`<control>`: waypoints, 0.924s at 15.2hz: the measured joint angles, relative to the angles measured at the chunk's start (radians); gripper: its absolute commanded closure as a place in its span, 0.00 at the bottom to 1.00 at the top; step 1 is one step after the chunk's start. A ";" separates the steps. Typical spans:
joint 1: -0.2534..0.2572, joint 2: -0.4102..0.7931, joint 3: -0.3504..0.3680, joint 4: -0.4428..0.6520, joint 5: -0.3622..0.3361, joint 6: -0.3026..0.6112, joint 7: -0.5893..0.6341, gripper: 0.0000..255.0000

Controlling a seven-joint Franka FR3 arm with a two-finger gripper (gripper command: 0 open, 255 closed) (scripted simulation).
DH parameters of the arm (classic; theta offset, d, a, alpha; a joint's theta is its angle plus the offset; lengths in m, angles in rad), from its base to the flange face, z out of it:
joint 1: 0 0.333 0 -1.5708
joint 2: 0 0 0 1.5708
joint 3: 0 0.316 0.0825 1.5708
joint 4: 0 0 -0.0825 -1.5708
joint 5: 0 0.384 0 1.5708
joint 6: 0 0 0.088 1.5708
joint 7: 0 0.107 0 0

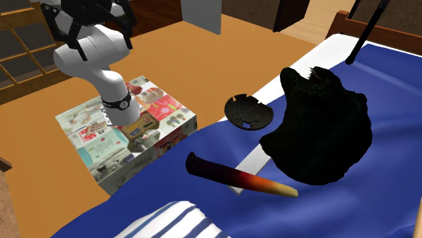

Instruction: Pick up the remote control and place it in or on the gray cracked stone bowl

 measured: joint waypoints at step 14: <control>-0.060 0.305 0.259 0.012 0.113 0.230 0.561 0.00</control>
